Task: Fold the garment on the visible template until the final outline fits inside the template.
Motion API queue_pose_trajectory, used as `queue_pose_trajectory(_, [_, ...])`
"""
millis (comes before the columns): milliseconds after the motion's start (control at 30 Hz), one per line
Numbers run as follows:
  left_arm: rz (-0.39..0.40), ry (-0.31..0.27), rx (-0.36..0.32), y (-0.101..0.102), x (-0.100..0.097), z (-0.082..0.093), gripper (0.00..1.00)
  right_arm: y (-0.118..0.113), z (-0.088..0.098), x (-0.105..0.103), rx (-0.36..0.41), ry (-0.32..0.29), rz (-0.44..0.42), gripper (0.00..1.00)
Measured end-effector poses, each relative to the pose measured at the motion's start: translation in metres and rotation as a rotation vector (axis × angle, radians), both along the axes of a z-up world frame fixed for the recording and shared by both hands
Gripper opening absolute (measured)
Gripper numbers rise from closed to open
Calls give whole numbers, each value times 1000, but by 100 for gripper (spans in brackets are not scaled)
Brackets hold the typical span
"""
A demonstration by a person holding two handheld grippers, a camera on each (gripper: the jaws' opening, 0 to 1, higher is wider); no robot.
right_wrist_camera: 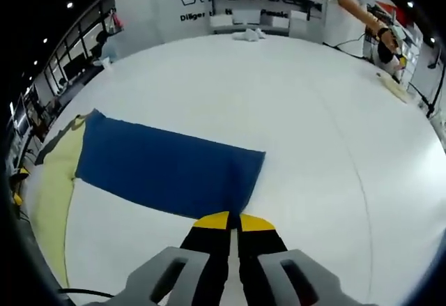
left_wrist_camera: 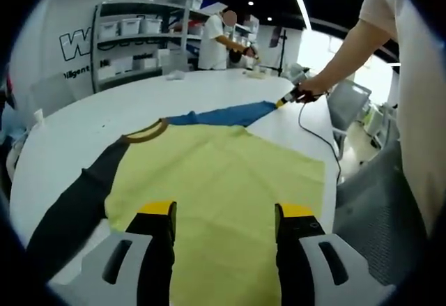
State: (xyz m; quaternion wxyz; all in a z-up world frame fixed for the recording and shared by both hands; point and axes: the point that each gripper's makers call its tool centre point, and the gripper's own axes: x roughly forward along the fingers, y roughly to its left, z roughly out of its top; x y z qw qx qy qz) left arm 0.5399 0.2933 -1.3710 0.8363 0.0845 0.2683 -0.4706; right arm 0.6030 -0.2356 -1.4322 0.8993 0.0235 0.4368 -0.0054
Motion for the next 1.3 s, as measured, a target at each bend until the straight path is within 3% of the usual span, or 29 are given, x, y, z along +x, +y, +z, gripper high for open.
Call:
queue_pose_trajectory(133, [1, -1, -3, -1, 0, 0, 58, -1, 9, 3, -13, -20, 4, 0])
queue_pose_trajectory(567, [16, -8, -19, 1, -1, 4, 60, 18, 64, 32, -96, -142, 77, 0])
queue_pose_trajectory(933, [44, -22, -37, 11, -5, 8, 66, 71, 101, 55, -122, -233, 208, 0])
queue_pose_trajectory(1300, [83, -27, -43, 25, -10, 10, 78, 139, 133, 76, -129, -302, 359, 0])
